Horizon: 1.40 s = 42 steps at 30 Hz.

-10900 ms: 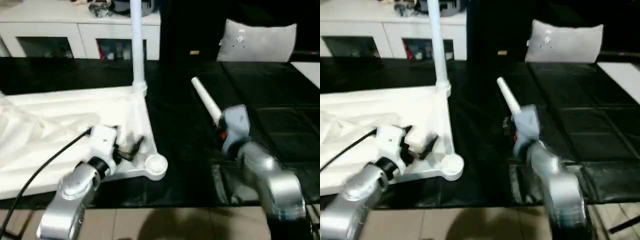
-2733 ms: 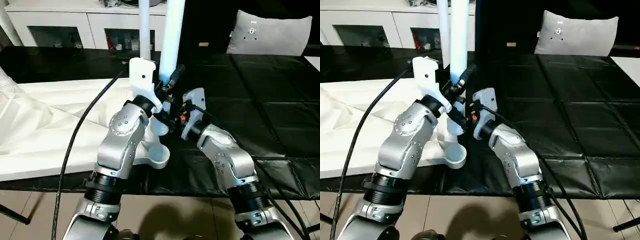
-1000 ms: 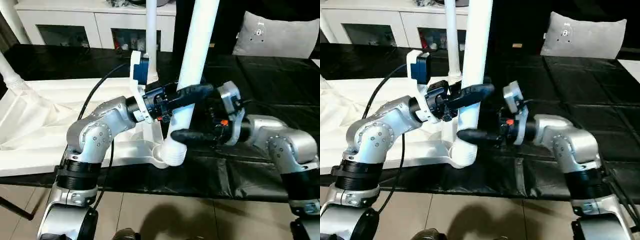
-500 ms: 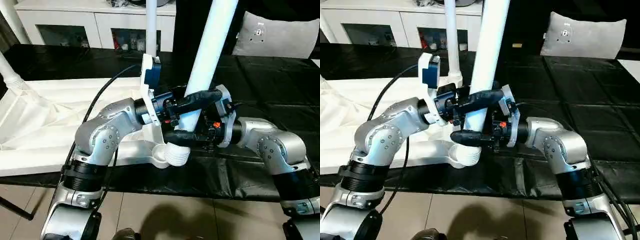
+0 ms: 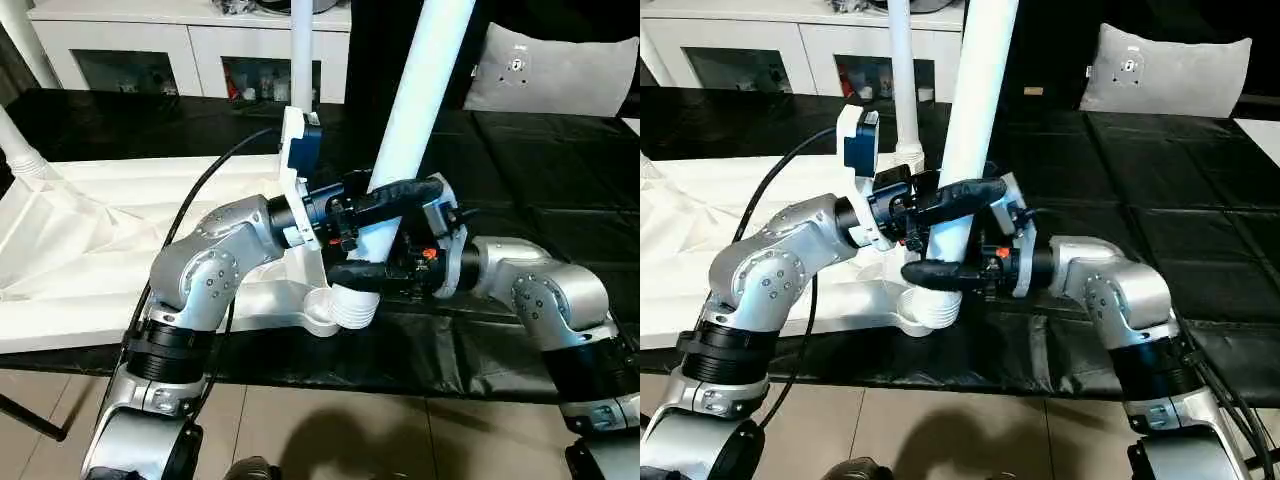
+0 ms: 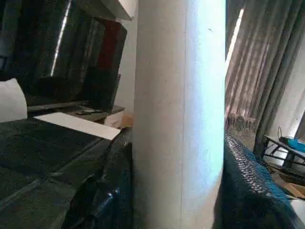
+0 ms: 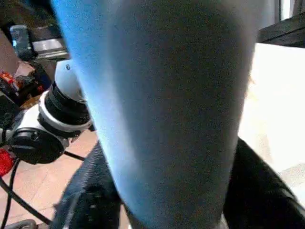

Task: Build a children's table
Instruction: Pick table leg

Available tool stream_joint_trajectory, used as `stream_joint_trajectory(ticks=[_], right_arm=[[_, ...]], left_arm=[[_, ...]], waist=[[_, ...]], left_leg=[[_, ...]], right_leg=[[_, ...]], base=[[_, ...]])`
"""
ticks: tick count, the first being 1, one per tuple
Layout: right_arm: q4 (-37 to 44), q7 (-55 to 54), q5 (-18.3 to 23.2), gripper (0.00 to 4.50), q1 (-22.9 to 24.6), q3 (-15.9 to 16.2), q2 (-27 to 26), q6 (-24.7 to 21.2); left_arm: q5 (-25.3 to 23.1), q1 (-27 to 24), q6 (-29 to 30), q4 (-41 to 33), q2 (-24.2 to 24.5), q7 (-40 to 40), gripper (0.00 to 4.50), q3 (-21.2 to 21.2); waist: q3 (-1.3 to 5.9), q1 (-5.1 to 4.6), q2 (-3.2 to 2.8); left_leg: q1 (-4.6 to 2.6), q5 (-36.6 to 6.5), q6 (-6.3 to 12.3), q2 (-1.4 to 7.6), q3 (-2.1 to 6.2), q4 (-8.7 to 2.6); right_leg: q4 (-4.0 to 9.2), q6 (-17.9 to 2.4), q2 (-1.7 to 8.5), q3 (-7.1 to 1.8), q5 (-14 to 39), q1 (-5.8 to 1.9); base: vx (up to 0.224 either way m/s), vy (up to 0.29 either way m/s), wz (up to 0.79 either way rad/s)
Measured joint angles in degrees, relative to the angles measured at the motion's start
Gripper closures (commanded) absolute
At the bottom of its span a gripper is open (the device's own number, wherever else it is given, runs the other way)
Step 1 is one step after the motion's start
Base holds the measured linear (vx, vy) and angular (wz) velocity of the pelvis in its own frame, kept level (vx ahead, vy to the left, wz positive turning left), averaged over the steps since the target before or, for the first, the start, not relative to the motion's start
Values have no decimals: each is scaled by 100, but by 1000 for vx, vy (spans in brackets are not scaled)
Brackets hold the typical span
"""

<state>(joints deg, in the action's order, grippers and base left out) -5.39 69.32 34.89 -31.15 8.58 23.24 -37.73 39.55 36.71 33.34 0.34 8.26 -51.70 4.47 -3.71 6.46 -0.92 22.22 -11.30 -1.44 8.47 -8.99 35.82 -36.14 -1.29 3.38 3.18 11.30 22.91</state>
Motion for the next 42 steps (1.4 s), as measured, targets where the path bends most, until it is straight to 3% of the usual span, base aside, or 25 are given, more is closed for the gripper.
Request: stream_joint_trajectory(ticks=[12, 14, 18, 28, 32, 38, 39, 42], right_arm=[[-49, -35, -105, 254, 5, 18, -32, 102], [-149, -122, -182, 254, 4, 18, -148, 220], [-379, -562, -471, 257, -42, 51, -431, 489], [-734, -1135, -843, 257, -85, 78, -857, 962], [-748, -1268, -854, 257, -82, 18, -1037, 1219], [-481, -1831, -923, 257, 121, -45, -1196, 1254], [-444, -1935, -931, 257, 191, -91, -1207, 1236], [-228, -2561, -856, 259, 729, -776, -1146, 1163]], left_arm=[[-58, 3, 6, 42, 2, 95, 266, 9], [-87, 6, 49, 46, 0, 208, 210, -12], [-151, -8, 133, 56, -45, 456, 175, -50], [229, -255, 379, -143, -640, 1205, 165, -588], [232, -261, 393, -341, -692, 1383, 165, -661], [124, -441, 278, -626, -566, 1472, 165, -676], [106, -510, 271, -664, -522, 1473, 165, -657], [-217, -1027, 175, -986, -71, 1425, 165, -431]], waist=[[0, 0, 0], [0, -9, 0], [0, -13, 0], [0, -4, 0], [0, -13, -1], [1, -21, -1], [1, -13, -1], [0, 18, -3]], left_leg=[[-1, 0, 0, 0, 0, 0], [-2, 0, -1, 0, 0, 0], [-2, 2, -6, 2, 0, 0], [3, 1, -7, 3, 0, 1], [1, 1, -9, 8, 0, 1], [2, 0, -10, 9, 0, 0], [3, 0, -10, 9, 0, 0], [4, 0, -10, 8, -2, 0]], right_leg=[[-1, 0, 0, 0, 0, -1], [-3, -1, 0, 0, 0, 0], [-5, -1, 0, 2, -1, 1], [-2, -3, 0, 3, -2, 1], [-3, -2, 0, 8, -2, 0], [0, -2, -1, 10, -2, -1], [1, -2, -1, 10, -2, -1], [8, 0, 2, 12, -2, -6]], base=[[0, 0, 0], [0, 0, 0], [0, 0, 0], [0, 0, 0], [0, 0, 0], [0, 0, 0], [0, 0, 0], [0, 0, 0]])
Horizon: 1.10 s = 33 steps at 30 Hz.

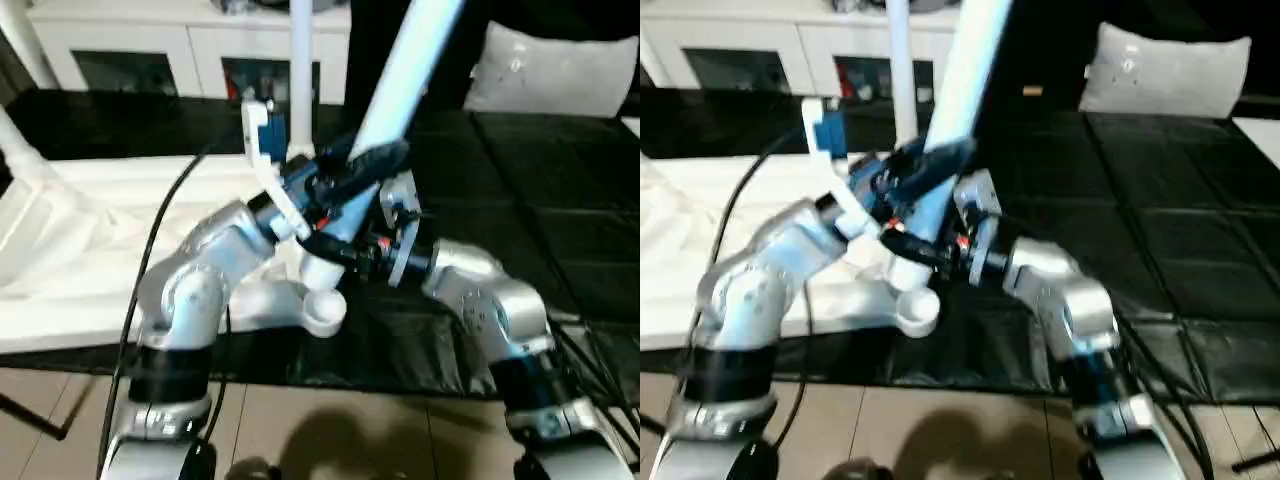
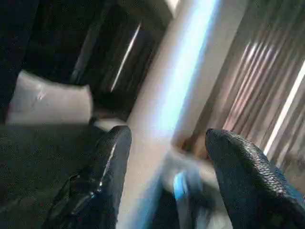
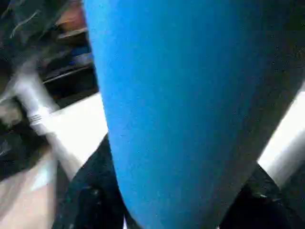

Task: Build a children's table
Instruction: Pick table leg

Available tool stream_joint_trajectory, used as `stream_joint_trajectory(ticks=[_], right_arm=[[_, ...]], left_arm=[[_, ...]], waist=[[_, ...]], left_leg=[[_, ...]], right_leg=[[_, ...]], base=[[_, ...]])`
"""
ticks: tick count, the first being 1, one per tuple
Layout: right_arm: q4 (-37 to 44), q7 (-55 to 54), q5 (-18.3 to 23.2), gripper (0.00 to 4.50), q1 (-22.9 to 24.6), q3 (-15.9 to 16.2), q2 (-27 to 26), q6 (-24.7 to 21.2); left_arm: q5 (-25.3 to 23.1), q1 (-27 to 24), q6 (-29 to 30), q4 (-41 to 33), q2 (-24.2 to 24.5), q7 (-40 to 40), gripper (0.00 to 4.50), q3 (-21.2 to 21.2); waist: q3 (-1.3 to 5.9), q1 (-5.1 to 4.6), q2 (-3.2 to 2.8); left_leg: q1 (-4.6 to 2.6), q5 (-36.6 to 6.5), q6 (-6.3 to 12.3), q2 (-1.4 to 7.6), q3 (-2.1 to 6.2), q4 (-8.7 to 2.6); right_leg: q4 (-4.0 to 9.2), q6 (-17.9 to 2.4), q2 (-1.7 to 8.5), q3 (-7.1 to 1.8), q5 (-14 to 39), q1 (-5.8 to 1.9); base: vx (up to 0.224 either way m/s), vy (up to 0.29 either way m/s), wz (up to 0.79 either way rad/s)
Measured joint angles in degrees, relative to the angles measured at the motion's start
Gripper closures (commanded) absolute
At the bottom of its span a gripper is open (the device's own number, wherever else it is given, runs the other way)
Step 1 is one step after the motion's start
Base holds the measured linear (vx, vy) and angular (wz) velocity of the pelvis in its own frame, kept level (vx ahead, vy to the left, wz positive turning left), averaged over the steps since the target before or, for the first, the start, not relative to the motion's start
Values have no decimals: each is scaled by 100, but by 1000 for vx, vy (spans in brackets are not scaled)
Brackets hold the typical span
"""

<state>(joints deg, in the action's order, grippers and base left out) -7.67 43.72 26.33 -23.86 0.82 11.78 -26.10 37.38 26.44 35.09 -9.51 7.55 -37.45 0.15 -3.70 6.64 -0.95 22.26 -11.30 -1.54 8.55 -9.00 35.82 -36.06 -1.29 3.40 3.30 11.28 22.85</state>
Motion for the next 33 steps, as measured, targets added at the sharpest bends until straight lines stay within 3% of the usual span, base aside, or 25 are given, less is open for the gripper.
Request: stream_joint_trajectory(ticks=[3, 7, 11, 14, 16, 22, 33], right_arm=[[292, -224, 1, 260, 286, -238, 83, 0], [822, -506, 0, 260, 563, -260, 17, -4], [1209, -987, -428, 260, 949, -215, 92, 41], [1214, -1089, -478, 260, 1085, -210, 101, 39], [1234, -1074, -482, 260, 1103, -195, 161, 41], [1247, -939, -500, 260, 1106, -163, 327, 160], [1142, -906, -638, 260, 1086, -1, 368, 172]], left_arm=[[-341, -210, -103, 59, 290, 25, 165, -37], [-678, -334, -298, 71, 557, 83, 165, -1], [-1425, -719, -875, 262, 1295, -25, 165, 283], [-1795, -883, -1184, 636, 1803, -503, 200, 528], [-1858, -895, -1286, 789, 2049, -878, 200, 577], [-2114, -886, -1650, 1197, 3151, -2188, 260, 891], [-2678, -564, -2215, 1984, 3277, -3000, 366, 1598]], waist=[[-2, -70, -3], [7, -155, -22], [7, -168, -24], [6, -164, -25], [6, -158, -25], [4, -165, -31], [1, -163, -36]], left_leg=[[-4, 5, -7, 3, 0, 0], [-20, 9, -15, 7, 0, -11], [-21, 17, -30, 10, 1, -27], [-19, 18, -31, 10, 1, -29], [-19, 18, -31, 10, 1, -28], [-24, 18, -32, 10, 0, -32], [-27, 21, -38, 10, -2, -32]], right_leg=[[-5, 7, -3, 0, -6, 2], [-5, 10, -6, 0, -4, -5], [-5, 19, -12, 1, 1, 2], [-4, 38, -12, 0, 12, 4], [-3, 35, -11, 0, 10, 3], [-4, 14, -11, -1, -2, 2], [-8, 8, -10, -2, -5, 1]], base=[[0, 0, 0], [0, 0, 0], [0, 0, 0], [0, 0, 0], [0, 0, 0], [0, 0, 0], [0, 0, 0]])
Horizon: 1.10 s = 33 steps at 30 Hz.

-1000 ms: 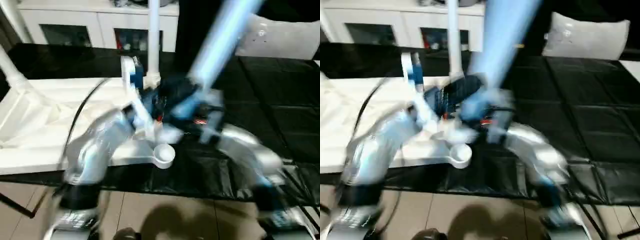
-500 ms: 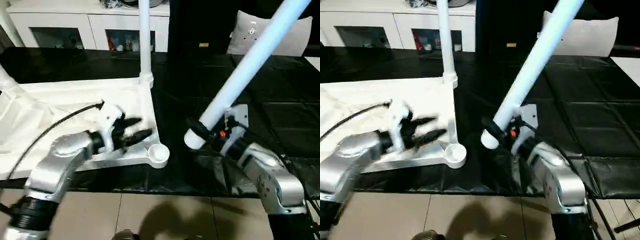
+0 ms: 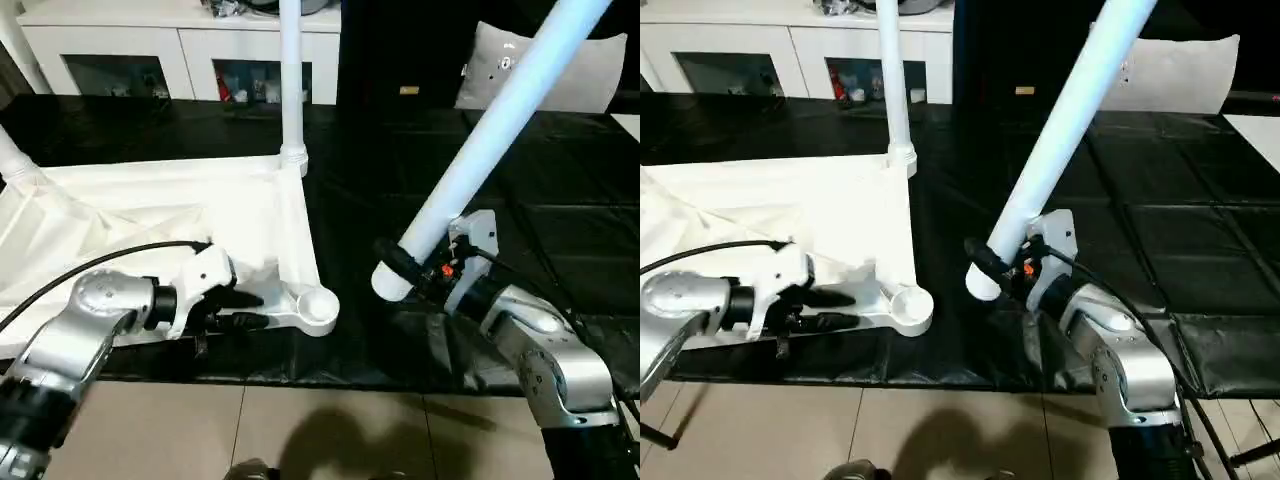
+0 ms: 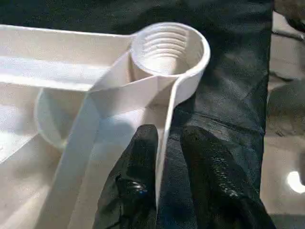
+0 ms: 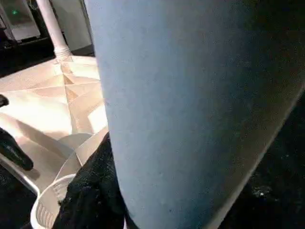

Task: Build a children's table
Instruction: Pick table leg, then insert table leg to table base

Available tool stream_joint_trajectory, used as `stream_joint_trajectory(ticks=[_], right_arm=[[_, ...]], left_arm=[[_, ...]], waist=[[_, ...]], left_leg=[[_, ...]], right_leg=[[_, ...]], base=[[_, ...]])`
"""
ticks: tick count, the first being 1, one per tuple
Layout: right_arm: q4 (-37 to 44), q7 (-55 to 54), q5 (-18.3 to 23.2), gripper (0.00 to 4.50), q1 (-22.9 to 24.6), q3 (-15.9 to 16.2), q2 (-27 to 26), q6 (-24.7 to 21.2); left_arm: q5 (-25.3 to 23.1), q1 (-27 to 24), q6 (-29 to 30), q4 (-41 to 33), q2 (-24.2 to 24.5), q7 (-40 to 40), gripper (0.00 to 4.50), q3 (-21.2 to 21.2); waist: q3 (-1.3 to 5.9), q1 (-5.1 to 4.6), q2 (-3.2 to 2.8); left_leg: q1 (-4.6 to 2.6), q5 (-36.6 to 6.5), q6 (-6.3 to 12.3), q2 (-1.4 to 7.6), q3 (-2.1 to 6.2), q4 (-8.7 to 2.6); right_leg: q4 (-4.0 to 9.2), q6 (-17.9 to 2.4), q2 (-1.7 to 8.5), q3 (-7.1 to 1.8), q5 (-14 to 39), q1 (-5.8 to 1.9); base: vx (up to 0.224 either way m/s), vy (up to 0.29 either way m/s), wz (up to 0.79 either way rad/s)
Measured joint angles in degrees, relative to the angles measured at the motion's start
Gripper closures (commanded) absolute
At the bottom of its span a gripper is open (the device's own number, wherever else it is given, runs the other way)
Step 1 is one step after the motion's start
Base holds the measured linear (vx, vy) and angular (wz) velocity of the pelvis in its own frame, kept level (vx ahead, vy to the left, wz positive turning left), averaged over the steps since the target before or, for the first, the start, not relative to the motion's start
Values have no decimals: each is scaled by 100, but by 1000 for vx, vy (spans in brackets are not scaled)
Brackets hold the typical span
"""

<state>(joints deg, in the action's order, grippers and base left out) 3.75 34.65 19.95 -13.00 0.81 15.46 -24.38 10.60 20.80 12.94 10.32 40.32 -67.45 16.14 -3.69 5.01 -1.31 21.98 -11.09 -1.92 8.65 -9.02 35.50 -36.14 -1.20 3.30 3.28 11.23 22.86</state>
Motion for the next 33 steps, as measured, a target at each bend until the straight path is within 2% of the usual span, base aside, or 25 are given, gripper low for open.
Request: stream_joint_trajectory(ticks=[10, 15, 20, 25, 30, 33], right_arm=[[-12, 134, -33, 260, -51, 86, 34, 136], [-52, 214, -31, 260, -69, 86, 59, 141], [-184, 219, -16, 260, -223, 85, 48, 141], [-232, 337, 25, 260, -510, 127, 55, 115], [-227, 456, 31, 260, -524, 205, 125, 19], [-226, 483, 31, 260, -523, 211, 167, -4]], left_arm=[[-488, 299, -727, 754, -4, -176, 448, 226], [-534, 354, -820, 850, -5, -220, 450, 240], [-537, 429, -892, 989, -168, -226, 450, 220], [-813, 872, -1250, 1600, -928, 38, 450, 363], [-846, 1042, -1339, 1799, -1546, 248, 450, 549], [-1030, 1205, -1474, 2073, -1841, 473, 450, 591]], waist=[[1, -10, 1], [1, -38, 1], [1, -6, 2], [3, 76, 4], [6, 168, 10], [6, 200, 6]], left_leg=[[-4, 1, -1, 1, -2, 0], [-8, 2, -2, 2, -2, 0], [-6, 2, -2, 2, -8, 0], [-4, 11, 9, 4, -42, 0], [4, 11, 15, 4, -65, 0], [3, 17, 24, 5, -73, 0]], right_leg=[[0, -7, 0, -1, -4, -3], [-2, -8, 0, -1, -5, -3], [-2, -10, 2, -3, -6, -3], [-1, -11, 21, -5, -7, -7], [5, -10, 35, -5, -6, -5], [1, -9, 41, -5, -7, -7]], base=[[0, 0, 0], [0, 0, 0], [0, 0, 0], [0, 0, 0], [0, 0, 0], [0, 0, 0]])
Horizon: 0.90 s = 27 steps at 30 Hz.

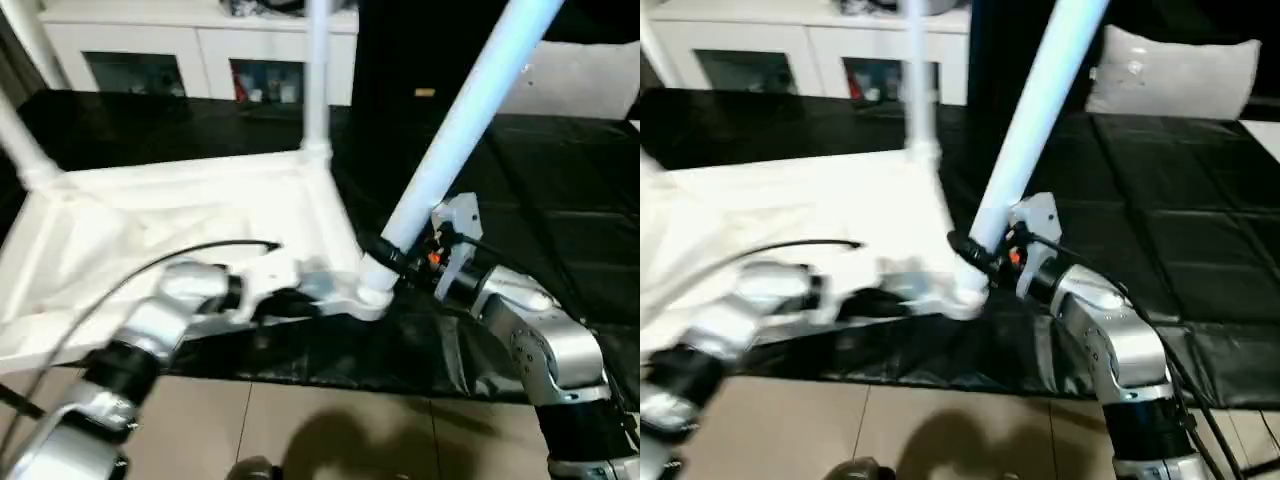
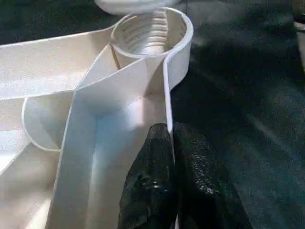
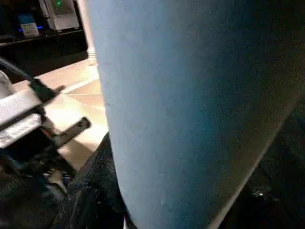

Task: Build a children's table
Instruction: Insert table leg to table base

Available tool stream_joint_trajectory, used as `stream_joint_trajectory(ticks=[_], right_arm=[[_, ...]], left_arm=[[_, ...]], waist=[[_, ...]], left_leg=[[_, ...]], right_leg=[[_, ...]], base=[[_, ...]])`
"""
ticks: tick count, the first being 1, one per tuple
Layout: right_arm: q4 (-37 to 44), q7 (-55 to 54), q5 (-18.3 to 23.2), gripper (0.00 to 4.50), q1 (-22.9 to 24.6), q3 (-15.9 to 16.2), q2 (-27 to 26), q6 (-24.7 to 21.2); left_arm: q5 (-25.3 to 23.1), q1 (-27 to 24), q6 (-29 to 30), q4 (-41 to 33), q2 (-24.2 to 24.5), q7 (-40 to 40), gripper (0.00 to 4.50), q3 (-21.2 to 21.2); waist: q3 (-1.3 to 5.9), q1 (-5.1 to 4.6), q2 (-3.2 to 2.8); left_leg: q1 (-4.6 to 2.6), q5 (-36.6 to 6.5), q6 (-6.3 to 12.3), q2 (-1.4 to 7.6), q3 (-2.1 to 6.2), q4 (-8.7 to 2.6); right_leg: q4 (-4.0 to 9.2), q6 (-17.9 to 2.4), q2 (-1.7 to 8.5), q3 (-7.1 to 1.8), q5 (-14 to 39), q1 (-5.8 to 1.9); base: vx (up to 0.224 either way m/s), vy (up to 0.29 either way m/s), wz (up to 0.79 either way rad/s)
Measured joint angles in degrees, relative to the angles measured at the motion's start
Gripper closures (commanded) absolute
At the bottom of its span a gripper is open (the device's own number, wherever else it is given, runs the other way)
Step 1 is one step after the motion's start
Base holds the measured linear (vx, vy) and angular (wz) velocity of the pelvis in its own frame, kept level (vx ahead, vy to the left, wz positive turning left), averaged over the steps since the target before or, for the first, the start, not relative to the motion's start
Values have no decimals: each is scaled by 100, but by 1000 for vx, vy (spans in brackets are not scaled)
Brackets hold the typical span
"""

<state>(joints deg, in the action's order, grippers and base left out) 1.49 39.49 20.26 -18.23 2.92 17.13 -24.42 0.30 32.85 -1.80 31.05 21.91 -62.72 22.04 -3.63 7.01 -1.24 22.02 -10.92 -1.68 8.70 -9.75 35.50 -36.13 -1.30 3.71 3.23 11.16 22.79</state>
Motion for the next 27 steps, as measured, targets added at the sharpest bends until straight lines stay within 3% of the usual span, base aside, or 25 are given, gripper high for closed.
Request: stream_joint_trajectory(ticks=[3, 6, 13, 18, 21, 27], right_arm=[[17, 31, 0, 260, 44, 0, 20, -3], [17, 31, 0, 260, 100, 4, 57, -26], [17, 37, -2, 260, 118, 20, 61, -33], [17, 39, -3, 260, 118, 38, 61, -42], [17, 43, -5, 260, 118, 76, 63, -47], [16, 92, -15, 260, 109, 147, 152, -165]], left_arm=[[-19, 65, 2, 117, -60, 72, 450, -12], [98, 6, 169, 42, 34, -63, 395, -100], [225, -153, 330, -141, 244, -208, 376, -227], [233, -157, 383, -121, 236, -228, 376, -278], [238, -150, 467, -120, 229, -252, 413, -300], [212, -132, 528, -120, 249, -307, 439, -288]], waist=[[1, -42, 0], [1, -73, -1], [2, -172, -1], [2, -190, 0], [2, -191, -1], [3, -195, -3]], left_leg=[[-3, 3, 4, 1, -1, 0], [-3, 3, 3, 12, -2, 0], [-1, 3, 2, 33, -3, -1], [-3, 3, 2, 33, -4, 0], [-4, 3, 2, 33, -4, 0], [-4, 3, 2, 33, -4, 0]], right_leg=[[0, 3, 0, 0, -5, 0], [-2, 4, -7, 2, -5, 4], [-1, 5, -24, 8, -4, 10], [-1, 5, -24, 8, -5, 8], [-1, 5, -24, 8, -5, 8], [0, 5, -24, 8, -5, 7]], base=[[0, 0, 0], [0, 0, 0], [0, 0, 0], [0, 0, 0], [0, 0, 0], [0, 0, 0]])
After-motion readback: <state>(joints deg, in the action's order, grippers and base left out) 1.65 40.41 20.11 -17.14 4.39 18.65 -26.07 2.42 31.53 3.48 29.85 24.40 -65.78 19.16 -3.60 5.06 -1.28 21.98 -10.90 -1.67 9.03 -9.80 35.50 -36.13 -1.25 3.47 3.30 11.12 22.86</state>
